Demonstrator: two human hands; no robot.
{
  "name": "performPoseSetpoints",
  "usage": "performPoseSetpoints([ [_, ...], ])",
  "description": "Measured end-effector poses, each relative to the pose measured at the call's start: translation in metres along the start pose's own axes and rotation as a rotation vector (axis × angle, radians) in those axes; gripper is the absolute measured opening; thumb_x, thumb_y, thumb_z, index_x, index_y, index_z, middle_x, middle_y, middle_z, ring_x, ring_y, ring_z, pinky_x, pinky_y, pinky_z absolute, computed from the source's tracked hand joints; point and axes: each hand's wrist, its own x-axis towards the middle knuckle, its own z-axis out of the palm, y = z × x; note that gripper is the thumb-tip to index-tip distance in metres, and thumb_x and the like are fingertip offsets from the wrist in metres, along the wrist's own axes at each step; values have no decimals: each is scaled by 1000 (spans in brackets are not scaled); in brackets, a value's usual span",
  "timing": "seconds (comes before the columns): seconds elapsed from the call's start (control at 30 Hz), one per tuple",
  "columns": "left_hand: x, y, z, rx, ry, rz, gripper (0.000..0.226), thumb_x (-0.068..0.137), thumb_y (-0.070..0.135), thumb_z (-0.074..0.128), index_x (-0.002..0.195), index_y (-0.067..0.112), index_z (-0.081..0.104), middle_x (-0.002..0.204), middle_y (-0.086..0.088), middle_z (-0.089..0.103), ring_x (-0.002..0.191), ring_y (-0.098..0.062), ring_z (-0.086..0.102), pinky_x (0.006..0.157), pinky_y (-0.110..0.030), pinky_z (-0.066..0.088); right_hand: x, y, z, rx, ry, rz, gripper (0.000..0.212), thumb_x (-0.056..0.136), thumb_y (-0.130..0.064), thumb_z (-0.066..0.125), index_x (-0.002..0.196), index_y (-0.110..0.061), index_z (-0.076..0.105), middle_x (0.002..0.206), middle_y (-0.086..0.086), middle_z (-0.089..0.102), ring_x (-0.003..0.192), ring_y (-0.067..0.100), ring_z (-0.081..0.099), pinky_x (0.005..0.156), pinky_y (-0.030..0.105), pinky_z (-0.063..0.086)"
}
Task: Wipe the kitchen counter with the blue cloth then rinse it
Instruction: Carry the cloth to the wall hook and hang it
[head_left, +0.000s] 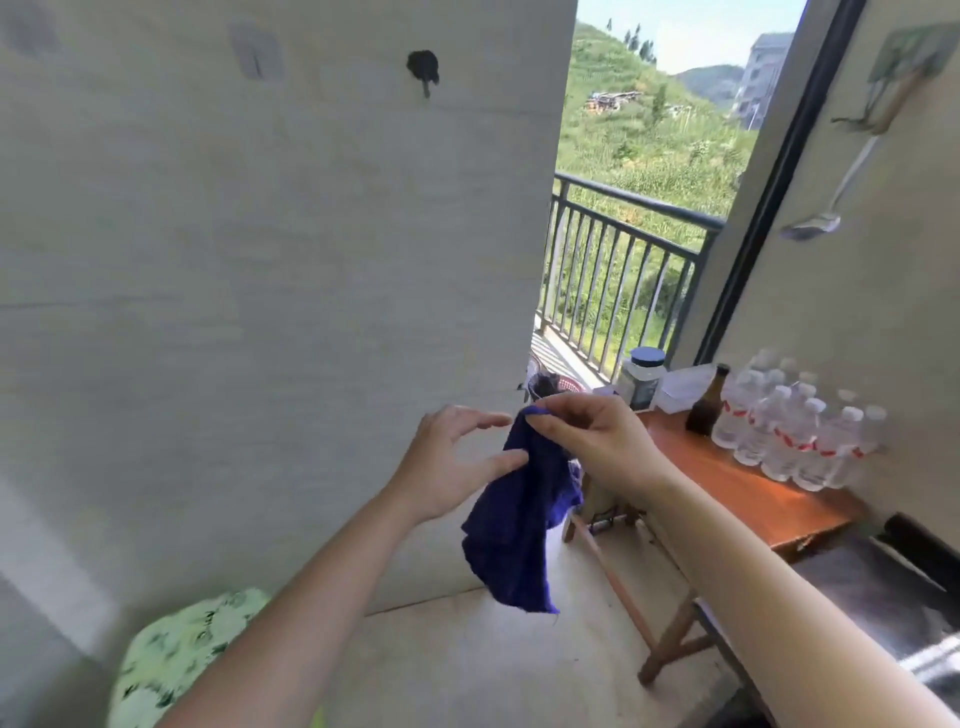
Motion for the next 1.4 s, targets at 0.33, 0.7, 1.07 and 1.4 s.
performPoseSetpoints([
  [0.33, 88, -34, -82, 61, 139, -5, 14, 93, 28, 69, 96, 19, 80, 91, 8, 75, 80, 0, 61, 74, -11, 40, 132, 10, 28, -557, -45, -229, 16, 96, -24, 65, 105, -29, 77, 92, -12, 72, 82, 4, 62, 77, 19, 48],
  [0.7, 285, -18, -180, -81, 335, 60, 17, 100, 13, 58, 97, 9, 73, 86, 0, 71, 75, -7, 61, 71, -19, 49, 357, -33, 10, 451, -301, -89, 27, 103, -29, 55, 96, -9, 72, 90, 9, 72, 81, 22, 67, 78, 36, 56],
  [1.07, 375, -38, -219, -179, 320, 12, 15, 100, 13, 56, 91, 13, 68, 79, 2, 67, 68, -7, 59, 65, -19, 47, 462, -27, -18, -3, -250, -226, 39, 99, -47, 58, 93, -8, 63, 85, 3, 67, 81, 14, 62, 88, 45, 55],
  [1.4, 386, -29, -238, -207, 283, 221, 4, 87, 23, 77, 88, 21, 80, 85, 3, 78, 83, -16, 74, 78, -32, 59, 454, -72, -18, -400, 166, -415, 25, 85, -54, 71, 78, -30, 69, 66, 0, 63, 56, 3, 51, 55, 18, 39],
])
